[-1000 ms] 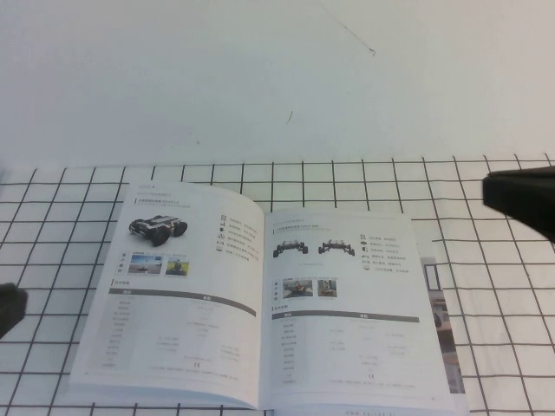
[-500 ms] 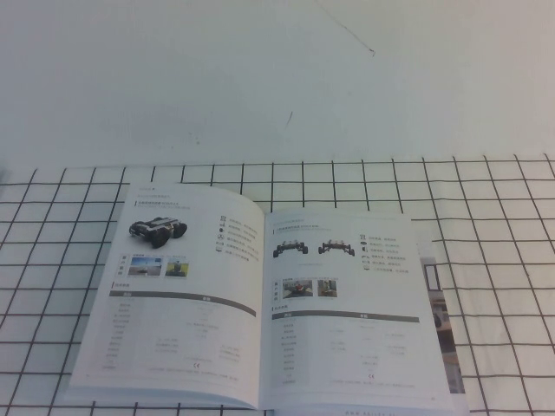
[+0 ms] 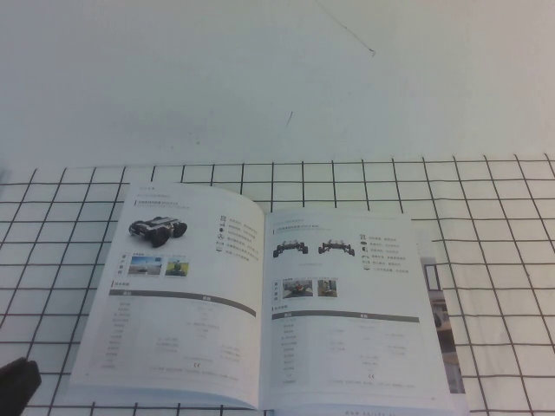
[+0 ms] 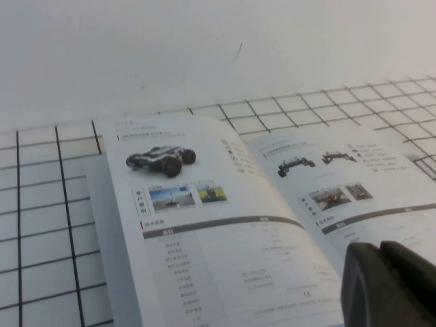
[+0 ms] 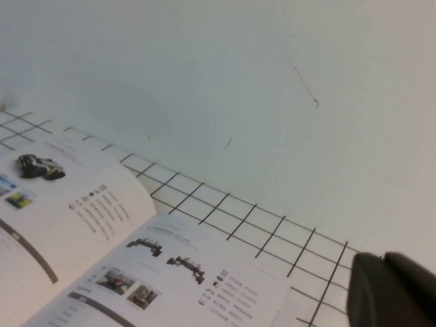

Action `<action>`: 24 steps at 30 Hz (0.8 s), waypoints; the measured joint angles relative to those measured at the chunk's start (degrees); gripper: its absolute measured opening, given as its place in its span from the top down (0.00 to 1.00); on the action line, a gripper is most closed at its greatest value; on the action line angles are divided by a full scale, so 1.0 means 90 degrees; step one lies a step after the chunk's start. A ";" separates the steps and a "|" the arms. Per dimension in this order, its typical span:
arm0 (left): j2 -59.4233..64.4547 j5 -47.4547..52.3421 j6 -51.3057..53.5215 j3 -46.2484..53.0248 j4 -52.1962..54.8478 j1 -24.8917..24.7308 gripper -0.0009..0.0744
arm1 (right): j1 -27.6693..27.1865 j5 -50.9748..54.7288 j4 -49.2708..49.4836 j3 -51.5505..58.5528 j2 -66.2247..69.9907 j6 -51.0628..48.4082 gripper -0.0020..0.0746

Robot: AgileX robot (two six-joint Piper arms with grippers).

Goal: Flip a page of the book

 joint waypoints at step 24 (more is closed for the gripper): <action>0.0000 -0.0034 -0.0090 0.0249 0.0000 0.0000 0.99 | 0.0000 0.1547 0.0721 0.0105 0.0000 0.0175 0.97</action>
